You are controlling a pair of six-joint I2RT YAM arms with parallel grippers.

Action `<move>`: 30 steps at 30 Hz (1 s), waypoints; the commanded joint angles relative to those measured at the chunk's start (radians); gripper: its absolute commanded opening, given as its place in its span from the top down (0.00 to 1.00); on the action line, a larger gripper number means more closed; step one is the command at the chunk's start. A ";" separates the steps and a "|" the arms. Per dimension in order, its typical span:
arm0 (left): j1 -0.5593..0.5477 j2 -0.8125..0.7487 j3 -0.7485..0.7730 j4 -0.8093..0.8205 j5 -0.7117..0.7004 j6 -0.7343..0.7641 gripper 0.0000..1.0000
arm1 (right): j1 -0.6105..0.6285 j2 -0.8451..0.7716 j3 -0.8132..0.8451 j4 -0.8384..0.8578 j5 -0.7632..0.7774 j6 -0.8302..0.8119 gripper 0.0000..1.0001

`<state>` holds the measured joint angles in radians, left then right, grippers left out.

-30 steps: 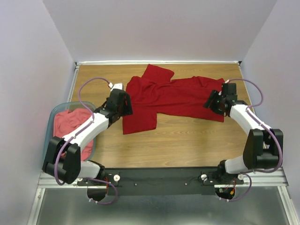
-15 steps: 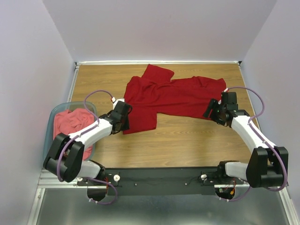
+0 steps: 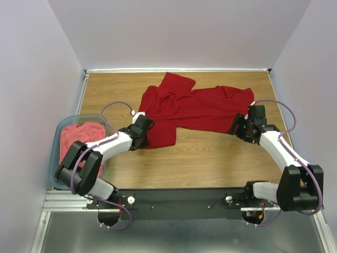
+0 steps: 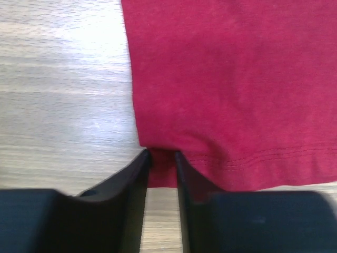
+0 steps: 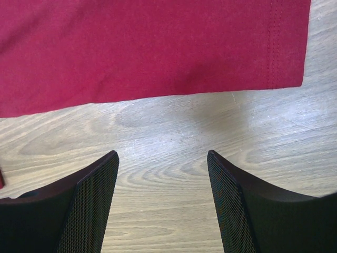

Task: Fold and stack the t-shirts
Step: Flatten the tshirt out

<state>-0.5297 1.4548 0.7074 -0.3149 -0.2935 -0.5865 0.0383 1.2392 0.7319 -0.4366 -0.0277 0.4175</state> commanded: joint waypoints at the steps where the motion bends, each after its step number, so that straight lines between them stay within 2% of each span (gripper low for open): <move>1: -0.016 0.041 -0.022 -0.035 -0.027 -0.012 0.77 | 0.005 -0.032 -0.006 -0.007 0.008 -0.006 0.25; 6: -0.019 0.016 -0.029 -0.049 -0.029 -0.015 1.00 | 0.005 -0.029 -0.006 -0.007 0.023 0.001 0.25; 16: -0.018 -0.184 0.043 -0.133 -0.085 -0.013 1.00 | 0.003 0.038 0.003 -0.010 0.207 0.058 0.24; 23: 0.020 -0.284 -0.009 -0.060 -0.014 0.017 1.00 | -0.023 0.120 0.081 -0.050 0.331 0.055 0.24; 30: 0.053 -0.389 -0.071 0.026 0.007 0.051 1.00 | -0.106 0.210 0.112 -0.050 0.301 0.076 0.32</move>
<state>-0.4877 1.1107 0.6613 -0.3565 -0.3058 -0.5648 -0.0372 1.4010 0.8093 -0.4652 0.2462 0.4713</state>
